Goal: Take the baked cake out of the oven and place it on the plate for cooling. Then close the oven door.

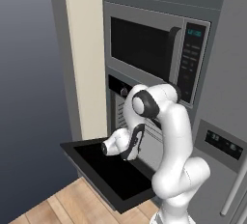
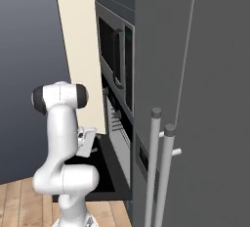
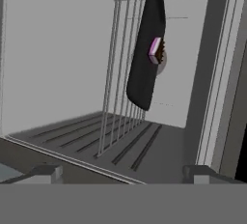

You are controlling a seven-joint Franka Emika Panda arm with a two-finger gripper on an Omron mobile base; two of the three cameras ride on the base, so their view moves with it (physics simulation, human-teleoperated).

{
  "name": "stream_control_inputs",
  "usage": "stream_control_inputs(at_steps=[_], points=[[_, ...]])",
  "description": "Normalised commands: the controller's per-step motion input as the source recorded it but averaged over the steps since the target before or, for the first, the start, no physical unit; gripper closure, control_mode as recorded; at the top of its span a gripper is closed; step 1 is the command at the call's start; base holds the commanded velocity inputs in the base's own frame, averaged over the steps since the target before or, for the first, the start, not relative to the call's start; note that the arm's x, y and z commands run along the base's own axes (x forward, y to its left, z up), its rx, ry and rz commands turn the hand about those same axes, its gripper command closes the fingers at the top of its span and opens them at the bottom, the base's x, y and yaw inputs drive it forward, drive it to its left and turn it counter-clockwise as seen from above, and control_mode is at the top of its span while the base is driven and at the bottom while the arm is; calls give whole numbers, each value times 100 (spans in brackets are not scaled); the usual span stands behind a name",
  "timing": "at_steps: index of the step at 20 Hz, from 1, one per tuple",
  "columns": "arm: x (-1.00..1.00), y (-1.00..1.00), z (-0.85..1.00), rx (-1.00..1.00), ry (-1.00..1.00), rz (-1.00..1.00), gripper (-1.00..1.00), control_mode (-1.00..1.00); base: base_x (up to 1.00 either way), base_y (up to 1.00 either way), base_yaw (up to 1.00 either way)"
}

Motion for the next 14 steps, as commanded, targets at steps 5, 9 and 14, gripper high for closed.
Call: stream_control_inputs(at_steps=[5, 9, 14], points=[[54, -33, -17, 0, -4, -5, -100, -100, 0, 0, 0], [54, -18, -27, 0, -3, -6, -100, -100, 0, 0, 0], [38, -25, -31, -3, -6, -6, -100, -100, 0, 0, 0]])
